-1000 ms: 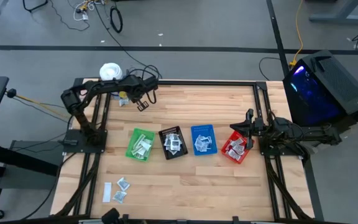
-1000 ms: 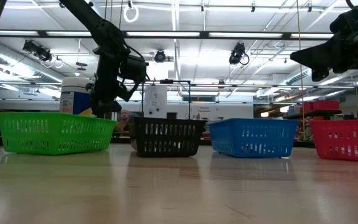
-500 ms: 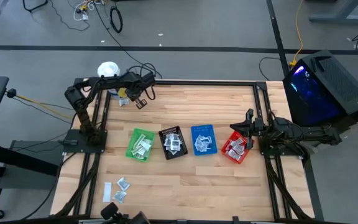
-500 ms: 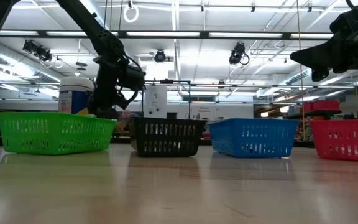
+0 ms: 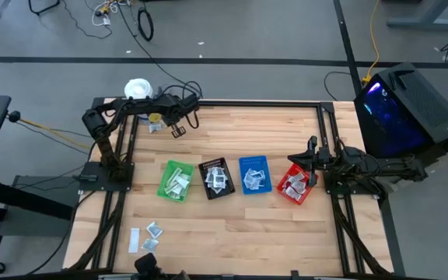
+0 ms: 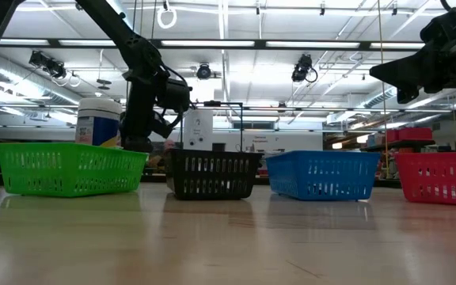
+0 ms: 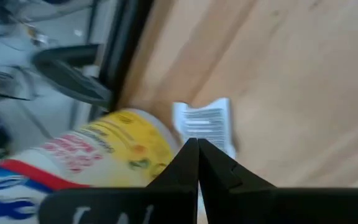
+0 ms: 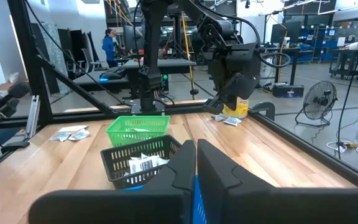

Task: Pick & Place First Aid Supplies
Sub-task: Put the towelette pack into the black basket

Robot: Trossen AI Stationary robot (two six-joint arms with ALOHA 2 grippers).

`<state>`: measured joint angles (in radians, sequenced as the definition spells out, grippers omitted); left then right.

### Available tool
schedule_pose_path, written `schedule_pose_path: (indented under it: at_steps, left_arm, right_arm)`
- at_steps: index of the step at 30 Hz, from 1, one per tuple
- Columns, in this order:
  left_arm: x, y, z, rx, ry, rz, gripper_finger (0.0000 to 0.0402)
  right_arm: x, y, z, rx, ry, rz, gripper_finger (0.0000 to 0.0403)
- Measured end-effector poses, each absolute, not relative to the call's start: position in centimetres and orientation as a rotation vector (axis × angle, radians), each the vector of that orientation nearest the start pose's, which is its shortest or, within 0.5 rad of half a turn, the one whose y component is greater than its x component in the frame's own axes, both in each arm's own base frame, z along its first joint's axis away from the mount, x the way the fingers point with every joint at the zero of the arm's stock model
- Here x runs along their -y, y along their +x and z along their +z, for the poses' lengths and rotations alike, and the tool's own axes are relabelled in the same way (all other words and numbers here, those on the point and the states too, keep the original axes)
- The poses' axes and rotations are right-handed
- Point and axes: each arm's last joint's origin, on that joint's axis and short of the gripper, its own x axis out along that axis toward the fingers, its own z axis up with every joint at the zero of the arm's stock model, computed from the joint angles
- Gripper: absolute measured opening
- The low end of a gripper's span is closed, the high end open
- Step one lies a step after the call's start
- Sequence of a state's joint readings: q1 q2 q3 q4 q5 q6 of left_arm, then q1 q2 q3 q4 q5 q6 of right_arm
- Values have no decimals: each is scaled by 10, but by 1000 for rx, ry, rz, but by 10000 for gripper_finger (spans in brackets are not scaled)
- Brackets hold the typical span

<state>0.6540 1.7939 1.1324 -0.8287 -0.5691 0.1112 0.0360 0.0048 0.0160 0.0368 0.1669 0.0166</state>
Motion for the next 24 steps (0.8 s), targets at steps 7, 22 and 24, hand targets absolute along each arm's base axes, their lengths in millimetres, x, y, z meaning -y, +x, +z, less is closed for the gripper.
schedule_pose_path:
  at_steps: [7,22,24]
  left_arm:
    - [-197,248,169,-1684,229,924,8]
    - [-191,250,167,-1723,220,715,5]
    - [-190,249,167,-1758,259,666,5]
  right_arm:
    - [1,97,172,48,21,-130,23]
    - [1,97,172,49,21,-130,23]
    - [1,97,172,49,21,-130,23]
